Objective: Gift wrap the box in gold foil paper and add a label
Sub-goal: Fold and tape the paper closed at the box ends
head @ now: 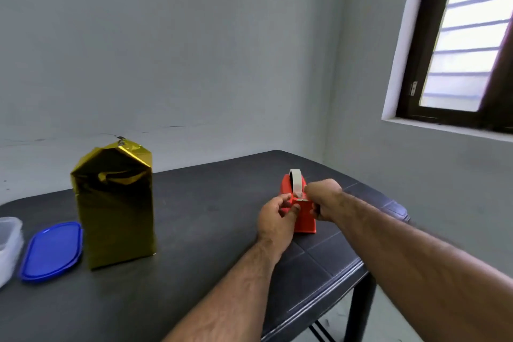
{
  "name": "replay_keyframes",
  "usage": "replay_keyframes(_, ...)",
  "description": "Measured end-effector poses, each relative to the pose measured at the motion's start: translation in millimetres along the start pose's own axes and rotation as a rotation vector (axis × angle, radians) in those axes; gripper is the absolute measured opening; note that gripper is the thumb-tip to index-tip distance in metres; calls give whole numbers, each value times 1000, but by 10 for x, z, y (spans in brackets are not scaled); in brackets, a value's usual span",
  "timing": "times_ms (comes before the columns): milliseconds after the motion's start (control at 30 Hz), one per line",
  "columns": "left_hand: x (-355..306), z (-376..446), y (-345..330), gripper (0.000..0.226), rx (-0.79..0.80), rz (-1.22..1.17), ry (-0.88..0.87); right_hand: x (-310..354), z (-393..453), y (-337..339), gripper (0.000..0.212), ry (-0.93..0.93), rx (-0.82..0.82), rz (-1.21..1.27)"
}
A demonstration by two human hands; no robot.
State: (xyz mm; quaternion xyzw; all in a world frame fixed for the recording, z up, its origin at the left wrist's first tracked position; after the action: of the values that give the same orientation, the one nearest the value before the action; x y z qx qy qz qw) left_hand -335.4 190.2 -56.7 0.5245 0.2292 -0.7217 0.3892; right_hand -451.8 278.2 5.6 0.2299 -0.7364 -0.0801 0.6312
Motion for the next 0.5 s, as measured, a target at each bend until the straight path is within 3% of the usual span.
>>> replay_keyframes(100, 97, 14, -117, 31, -37, 21, -14, -3, 73, -35, 13, -171, 46, 145)
replay_keyframes(233, 169, 76, -157, 37, -35, 119, -35, -33, 135, -12, 15, -261, 93, 165)
replay_keyframes(367, 187, 79, -164, 37, -21, 152, -20, -2, 116, -4, 5, -250, 86, 191)
replay_keyframes(500, 187, 69, -130, 40, -15, 148, 7, 82, 39, 6, 16, -187, 3, 330)
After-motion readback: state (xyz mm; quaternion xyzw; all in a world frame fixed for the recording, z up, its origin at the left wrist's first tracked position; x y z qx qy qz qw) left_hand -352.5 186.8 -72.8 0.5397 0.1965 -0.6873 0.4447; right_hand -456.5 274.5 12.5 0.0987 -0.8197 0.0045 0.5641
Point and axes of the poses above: each hand's wrist, its own z-axis towards the middle knuckle, its own y-axis out of the back of the hand, x = y × z, the point moved 4 cm from there along z, towards the middle knuckle, and after that the axes turned 5 degrees about -x, right-handed, at the moved point
